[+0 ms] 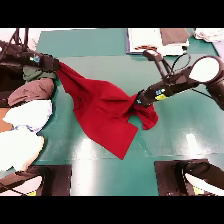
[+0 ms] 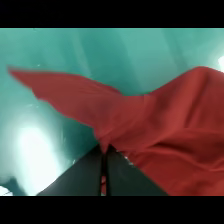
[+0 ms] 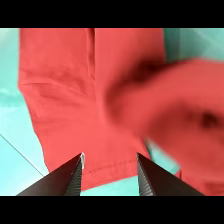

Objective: Fold the shirts.

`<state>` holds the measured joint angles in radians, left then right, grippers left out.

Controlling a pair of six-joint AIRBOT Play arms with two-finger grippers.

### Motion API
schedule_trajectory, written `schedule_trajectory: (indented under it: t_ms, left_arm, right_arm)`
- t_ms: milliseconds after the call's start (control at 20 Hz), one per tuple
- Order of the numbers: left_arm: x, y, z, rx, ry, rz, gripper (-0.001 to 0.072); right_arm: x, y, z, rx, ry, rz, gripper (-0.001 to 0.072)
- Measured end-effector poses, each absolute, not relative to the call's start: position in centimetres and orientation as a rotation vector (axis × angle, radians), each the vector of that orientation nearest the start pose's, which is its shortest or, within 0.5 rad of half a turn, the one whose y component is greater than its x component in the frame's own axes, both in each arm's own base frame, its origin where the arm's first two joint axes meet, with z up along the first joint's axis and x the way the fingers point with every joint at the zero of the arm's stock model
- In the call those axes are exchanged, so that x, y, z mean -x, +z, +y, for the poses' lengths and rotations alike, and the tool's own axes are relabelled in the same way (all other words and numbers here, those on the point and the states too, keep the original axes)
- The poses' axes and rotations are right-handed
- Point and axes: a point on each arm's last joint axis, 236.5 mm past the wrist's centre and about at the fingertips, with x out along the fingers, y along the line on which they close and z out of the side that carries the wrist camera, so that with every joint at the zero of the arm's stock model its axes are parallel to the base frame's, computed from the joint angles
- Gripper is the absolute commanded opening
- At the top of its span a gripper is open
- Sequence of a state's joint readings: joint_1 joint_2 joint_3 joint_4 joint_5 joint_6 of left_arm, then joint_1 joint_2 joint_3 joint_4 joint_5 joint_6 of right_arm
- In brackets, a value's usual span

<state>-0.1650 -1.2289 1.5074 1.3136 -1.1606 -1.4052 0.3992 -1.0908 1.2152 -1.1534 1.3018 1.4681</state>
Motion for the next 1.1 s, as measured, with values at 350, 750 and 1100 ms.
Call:
schedule_trajectory:
  t_ms: [350,750,1100]
  left_arm:
    - [-42.9,15.8,-11.4,-0.074,-0.359,0.894,0.0022]
    - [-43.2,15.9,-11.4,-0.065,-0.351,0.881,0.0022]
    - [-43.3,15.9,-11.4,-0.047,-0.344,0.882,0.0022]
  right_arm:
    - [-31.6,9.4,12.6,-0.156,0.433,1.148,0.0572]
    - [-35.5,-0.6,6.4,-0.47,0.261,1.253,0.0442]
    - [-40.2,-5.8,8.5,-0.483,0.288,1.316,0.0437]
